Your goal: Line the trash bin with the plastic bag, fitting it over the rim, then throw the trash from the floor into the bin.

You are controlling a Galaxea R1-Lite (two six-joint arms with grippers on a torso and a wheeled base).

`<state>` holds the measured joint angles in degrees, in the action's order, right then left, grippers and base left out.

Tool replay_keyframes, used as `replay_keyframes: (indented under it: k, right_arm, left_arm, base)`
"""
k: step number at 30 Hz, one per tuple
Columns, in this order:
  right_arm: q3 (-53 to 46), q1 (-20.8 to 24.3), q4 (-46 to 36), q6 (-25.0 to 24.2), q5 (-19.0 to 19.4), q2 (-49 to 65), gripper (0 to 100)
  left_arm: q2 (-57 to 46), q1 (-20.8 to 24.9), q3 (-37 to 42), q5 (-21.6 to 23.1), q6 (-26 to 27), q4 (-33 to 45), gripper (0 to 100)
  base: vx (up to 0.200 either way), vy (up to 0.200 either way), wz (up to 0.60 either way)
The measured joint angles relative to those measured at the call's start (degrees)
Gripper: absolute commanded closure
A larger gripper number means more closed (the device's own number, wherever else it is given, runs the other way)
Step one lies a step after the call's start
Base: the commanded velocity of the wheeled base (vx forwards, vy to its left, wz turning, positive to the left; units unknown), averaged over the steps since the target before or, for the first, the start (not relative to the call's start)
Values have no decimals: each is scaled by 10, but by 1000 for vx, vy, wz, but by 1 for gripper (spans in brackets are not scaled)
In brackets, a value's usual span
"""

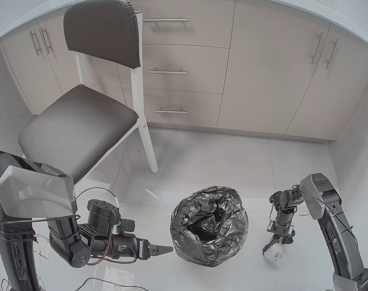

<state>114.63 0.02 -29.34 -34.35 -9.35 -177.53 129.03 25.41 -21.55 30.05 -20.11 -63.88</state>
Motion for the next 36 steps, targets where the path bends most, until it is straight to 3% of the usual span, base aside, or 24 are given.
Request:
replay_keyframes:
  k: [10,24,28,36]
  right_arm:
    - [0,-2,-125,6,2,19,100]
    - [0,32,-274,14,4,223,100]
    - [0,57,-336,22,2,292,100]
    - [0,154,-414,28,-8,415,100]
  left_arm:
    - [0,0,0,0,0,-1,0]
    - [0,0,1,0,1,-1,0]
    - [0,0,1,0,1,-1,0]
    - [0,0,3,0,2,-1,0]
  base:
    - [0,0,0]
    - [0,0,0]
    - [0,0,0]
    - [0,0,0]
